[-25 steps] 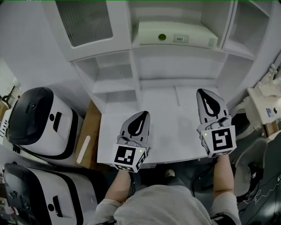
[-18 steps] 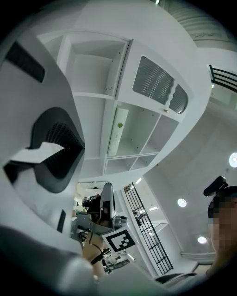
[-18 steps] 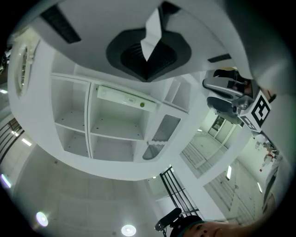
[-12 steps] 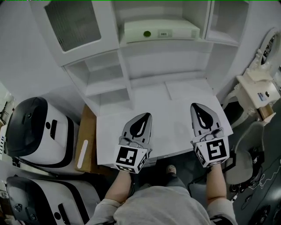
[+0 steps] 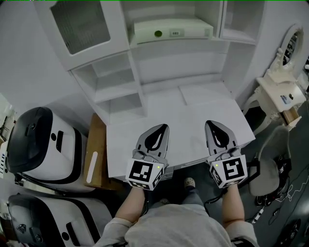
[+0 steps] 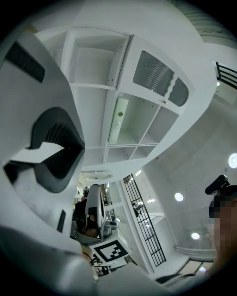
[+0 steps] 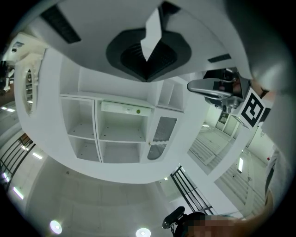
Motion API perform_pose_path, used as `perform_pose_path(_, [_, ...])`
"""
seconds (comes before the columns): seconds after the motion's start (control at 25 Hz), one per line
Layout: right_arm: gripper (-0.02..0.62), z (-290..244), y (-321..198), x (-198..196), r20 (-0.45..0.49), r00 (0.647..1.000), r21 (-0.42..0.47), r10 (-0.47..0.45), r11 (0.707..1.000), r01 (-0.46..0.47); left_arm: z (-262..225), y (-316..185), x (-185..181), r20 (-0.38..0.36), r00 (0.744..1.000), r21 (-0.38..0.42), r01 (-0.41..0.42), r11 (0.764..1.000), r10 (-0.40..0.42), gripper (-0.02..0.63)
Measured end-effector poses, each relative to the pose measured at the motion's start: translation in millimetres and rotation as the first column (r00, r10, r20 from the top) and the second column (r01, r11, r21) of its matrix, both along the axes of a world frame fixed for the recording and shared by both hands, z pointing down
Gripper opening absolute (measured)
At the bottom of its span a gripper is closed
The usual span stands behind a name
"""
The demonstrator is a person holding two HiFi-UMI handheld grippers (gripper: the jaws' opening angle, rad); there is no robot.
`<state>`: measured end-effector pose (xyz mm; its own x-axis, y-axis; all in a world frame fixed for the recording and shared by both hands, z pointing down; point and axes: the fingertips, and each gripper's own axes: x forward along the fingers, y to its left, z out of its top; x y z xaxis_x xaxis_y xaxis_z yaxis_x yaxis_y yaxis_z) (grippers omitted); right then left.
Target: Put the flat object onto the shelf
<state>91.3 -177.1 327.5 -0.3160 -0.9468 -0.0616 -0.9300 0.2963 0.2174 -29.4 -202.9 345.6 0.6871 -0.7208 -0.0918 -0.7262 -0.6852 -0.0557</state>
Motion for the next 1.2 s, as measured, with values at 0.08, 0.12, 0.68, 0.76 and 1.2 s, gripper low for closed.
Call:
perform_pose_path(0.08, [0.008, -1, 4, -3, 0.004, 1.000, 0.005, -0.003, 1.000, 0.003, 0, 4, -2, 0.000, 1.000, 0.003, 0.000, 1.000, 0.000, 0.015])
perform_pose_path(0.12, [0.008, -2, 6, -5, 0.007, 1.000, 0.009, -0.006, 1.000, 0.006, -1, 6, -3, -0.002, 1.000, 0.004, 0.001, 1.000, -0.001, 0.015])
perform_pose_path(0.68, [0.008, -12, 15, -23, 0.019, 0.999, 0.026, -0.033, 0.999, 0.032, -5, 14, -16, -0.008, 1.000, 0.015, 0.006, 1.000, -0.006, 0.015])
perform_pose_path(0.76, [0.008, -13, 14, -25, 0.019, 0.999, 0.028, -0.037, 0.999, 0.037, -6, 13, -18, -0.010, 1.000, 0.017, 0.009, 1.000, -0.009, 0.015])
perform_pose_path(1.2, [0.008, -12, 11, -38, 0.043, 0.997, 0.024, -0.057, 0.998, 0.056, -3, 10, -33, -0.019, 0.999, 0.010, 0.030, 1.000, -0.029, 0.015])
